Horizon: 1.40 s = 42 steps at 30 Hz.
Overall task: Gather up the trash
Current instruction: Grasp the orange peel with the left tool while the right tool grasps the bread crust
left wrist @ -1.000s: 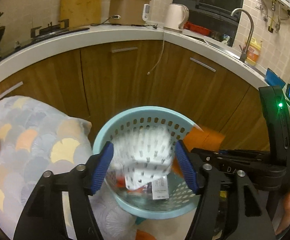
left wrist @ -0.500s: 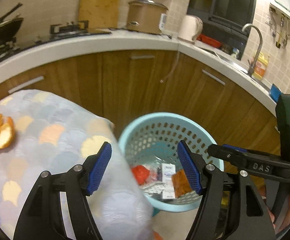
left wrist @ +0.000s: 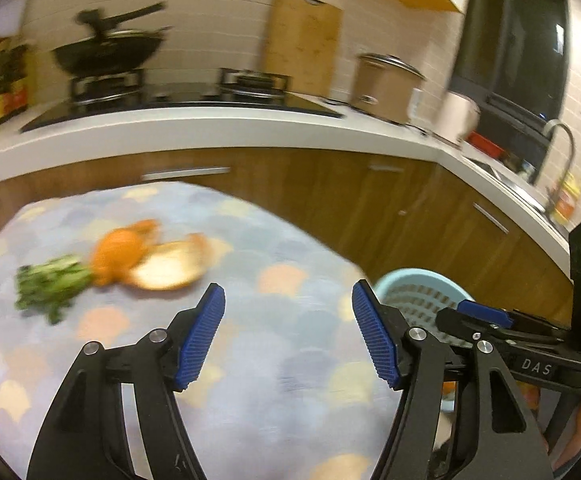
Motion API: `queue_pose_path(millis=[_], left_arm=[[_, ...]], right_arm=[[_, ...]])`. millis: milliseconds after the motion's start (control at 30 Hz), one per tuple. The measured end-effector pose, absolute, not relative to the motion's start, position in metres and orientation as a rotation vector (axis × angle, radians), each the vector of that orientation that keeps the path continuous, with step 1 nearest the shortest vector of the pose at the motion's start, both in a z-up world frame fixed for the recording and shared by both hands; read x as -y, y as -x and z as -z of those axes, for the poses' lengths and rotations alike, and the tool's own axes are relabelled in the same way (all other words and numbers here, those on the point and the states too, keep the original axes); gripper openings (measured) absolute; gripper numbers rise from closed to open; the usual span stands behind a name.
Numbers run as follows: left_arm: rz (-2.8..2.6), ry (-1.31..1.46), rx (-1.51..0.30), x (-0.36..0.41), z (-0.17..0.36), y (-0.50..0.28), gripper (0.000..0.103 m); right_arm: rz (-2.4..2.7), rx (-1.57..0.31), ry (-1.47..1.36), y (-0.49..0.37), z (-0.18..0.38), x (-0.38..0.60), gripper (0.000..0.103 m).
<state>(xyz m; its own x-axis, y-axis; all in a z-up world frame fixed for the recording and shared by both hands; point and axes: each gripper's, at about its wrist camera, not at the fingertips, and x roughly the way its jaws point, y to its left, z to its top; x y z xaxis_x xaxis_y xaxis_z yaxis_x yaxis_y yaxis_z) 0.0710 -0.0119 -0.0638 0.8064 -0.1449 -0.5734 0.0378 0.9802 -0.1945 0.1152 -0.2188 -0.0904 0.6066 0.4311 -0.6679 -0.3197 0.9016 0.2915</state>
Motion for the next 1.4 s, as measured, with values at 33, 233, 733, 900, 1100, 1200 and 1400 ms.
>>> queue_pose_path(millis=[33, 233, 733, 900, 1100, 1200, 1400], left_arm=[[0.079, 0.188, -0.625, -0.002, 0.064, -0.069, 0.064], [-0.035, 0.228, -0.624, -0.077, 0.068, -0.059, 0.064], [-0.014, 0.178, -0.689, -0.141, 0.088, -0.106, 0.064], [0.008, 0.148, -0.716, -0.137, 0.096, -0.137, 0.057], [0.012, 0.189, -0.718, -0.148, 0.098, -0.142, 0.052], [0.036, 0.154, -0.737, -0.139, 0.1, -0.148, 0.052], [0.077, 0.163, -0.759, -0.136, 0.106, -0.154, 0.044]], right_arm=[[-0.447, -0.811, -0.141, -0.117, 0.09, 0.208, 0.053], [-0.518, -0.813, -0.075, -0.125, 0.092, 0.145, 0.037], [-0.578, -0.761, -0.036, -0.163, 0.097, 0.058, 0.029], [-0.58, -0.787, -0.024, -0.184, 0.105, 0.045, 0.029], [-0.572, -0.853, -0.005, -0.213, 0.122, 0.021, 0.029], [-0.58, -0.848, -0.004, -0.215, 0.126, 0.015, 0.02], [-0.541, -0.801, 0.017, -0.196, 0.118, 0.035, 0.003]])
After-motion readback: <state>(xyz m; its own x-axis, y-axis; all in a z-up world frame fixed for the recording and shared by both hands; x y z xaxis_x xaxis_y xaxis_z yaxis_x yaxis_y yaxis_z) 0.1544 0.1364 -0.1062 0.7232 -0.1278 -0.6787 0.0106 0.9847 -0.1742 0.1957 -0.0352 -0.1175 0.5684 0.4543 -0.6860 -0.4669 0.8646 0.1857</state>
